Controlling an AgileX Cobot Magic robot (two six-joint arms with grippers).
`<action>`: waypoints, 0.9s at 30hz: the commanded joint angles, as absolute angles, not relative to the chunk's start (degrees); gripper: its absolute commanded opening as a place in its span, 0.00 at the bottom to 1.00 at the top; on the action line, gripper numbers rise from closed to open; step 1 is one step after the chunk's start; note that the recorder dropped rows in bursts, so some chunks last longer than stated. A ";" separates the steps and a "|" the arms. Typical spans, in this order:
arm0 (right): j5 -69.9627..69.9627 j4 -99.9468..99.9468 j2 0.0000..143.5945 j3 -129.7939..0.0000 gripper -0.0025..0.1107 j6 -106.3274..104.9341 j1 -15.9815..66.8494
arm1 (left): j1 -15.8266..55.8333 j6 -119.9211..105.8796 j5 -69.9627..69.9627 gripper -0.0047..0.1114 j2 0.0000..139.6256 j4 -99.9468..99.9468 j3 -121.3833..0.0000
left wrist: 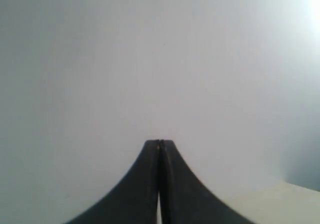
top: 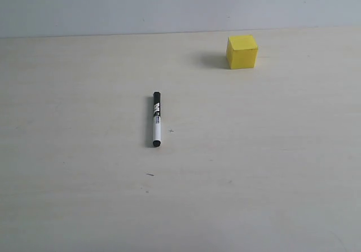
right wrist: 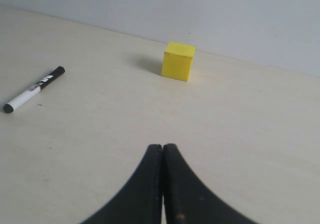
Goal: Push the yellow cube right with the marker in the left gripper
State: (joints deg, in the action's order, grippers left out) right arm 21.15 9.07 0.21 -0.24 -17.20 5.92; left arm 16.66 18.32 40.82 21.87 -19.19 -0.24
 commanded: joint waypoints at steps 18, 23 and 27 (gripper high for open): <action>20.50 9.05 0.00 0.00 0.02 -17.30 5.98 | 16.46 16.48 -3.83 0.04 0.00 -12.82 0.00; 20.50 9.05 0.00 0.00 0.02 -17.30 5.98 | 16.46 18.32 -8.71 0.04 0.00 -12.79 0.00; 20.50 9.05 0.00 0.00 0.02 -17.30 5.98 | 16.46 23.19 -9.65 0.04 0.00 -12.79 0.00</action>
